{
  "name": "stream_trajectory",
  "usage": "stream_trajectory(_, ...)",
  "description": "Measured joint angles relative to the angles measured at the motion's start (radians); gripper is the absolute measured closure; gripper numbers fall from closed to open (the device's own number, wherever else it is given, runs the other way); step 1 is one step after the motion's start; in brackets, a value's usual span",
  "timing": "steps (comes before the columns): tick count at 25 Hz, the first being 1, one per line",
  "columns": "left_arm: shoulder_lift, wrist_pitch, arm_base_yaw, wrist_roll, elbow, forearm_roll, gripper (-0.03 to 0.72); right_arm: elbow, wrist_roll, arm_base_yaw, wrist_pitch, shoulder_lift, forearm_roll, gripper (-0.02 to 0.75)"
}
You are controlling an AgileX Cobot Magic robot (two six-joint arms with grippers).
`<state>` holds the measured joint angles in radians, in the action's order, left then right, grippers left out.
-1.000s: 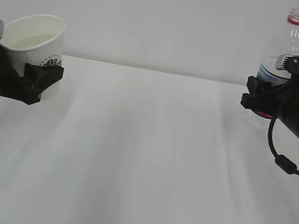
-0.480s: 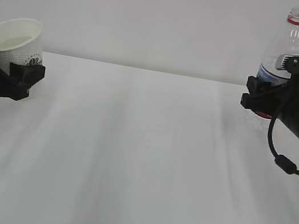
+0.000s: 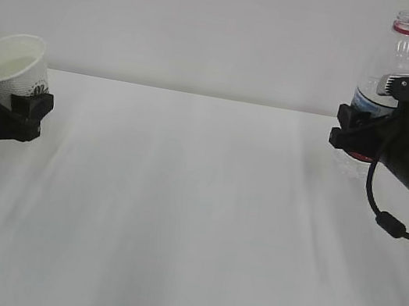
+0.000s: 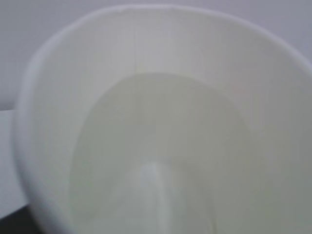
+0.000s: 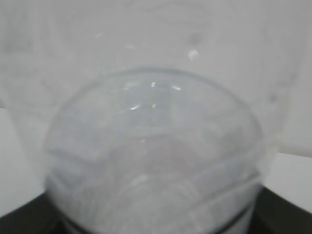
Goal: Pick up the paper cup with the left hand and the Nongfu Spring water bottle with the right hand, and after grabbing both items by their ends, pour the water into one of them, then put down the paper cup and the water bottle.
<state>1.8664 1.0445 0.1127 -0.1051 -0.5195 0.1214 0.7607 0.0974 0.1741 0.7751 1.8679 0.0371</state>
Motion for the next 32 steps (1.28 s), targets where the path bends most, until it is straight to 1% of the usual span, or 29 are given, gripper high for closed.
stream_trajectory(5,0.068,0.052,-0.004,0.003,0.000,-0.040,0.176,0.000,0.000,0.000,0.000,0.000,0.000,0.266)
stream_trajectory(12,0.135,0.059,-0.017,0.007,0.000,-0.072,0.176,0.000,0.000,0.000,-0.006,0.000,0.000,0.266)
stream_trajectory(21,0.190,0.063,-0.043,0.007,-0.008,-0.079,0.176,0.000,0.000,0.000,-0.010,0.000,0.000,0.266)
stream_trajectory(32,0.205,0.085,-0.043,0.014,-0.010,-0.082,0.176,0.000,0.000,0.000,-0.010,0.000,0.000,0.266)
